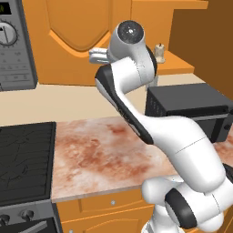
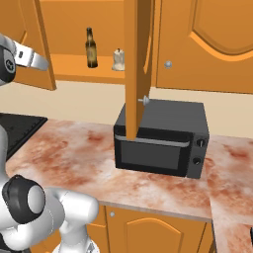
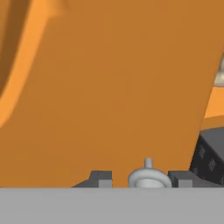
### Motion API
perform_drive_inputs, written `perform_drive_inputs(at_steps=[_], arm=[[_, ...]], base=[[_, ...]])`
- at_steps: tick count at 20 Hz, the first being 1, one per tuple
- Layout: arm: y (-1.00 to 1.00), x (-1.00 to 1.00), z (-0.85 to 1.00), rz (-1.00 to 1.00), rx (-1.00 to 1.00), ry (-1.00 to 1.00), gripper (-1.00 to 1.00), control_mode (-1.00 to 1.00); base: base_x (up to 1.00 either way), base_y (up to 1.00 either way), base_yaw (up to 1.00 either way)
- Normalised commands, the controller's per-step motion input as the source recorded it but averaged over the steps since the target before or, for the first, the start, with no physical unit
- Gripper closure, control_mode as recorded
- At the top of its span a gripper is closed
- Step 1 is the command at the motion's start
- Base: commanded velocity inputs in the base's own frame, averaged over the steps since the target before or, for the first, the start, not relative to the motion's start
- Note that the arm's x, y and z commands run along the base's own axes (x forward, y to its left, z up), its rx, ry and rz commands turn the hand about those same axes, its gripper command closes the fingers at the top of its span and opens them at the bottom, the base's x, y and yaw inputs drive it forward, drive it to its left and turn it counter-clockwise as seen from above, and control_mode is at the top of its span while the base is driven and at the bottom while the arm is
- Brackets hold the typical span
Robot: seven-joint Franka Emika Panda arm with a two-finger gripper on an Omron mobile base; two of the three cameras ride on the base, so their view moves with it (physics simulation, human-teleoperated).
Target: Get the candle and the beer from the cabinet and move them to the dining counter.
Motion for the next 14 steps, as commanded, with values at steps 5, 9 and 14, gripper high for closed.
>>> perform_drive_inputs(at_steps=[5, 9, 14], arm=[[0.58, -0.48, 0.08, 0.00, 0.00, 0.00, 1.00, -1.00], [0.65, -0.48, 0.05, 0.00, 0.00, 0.00, 1.00, -1.00], [0.65, -0.48, 0.05, 0.00, 0.00, 0.00, 1.00, -1.00]], base=[[0.00, 0.00, 0.00], [0.00, 0.00, 0.00], [0.00, 0.00, 0.00]])
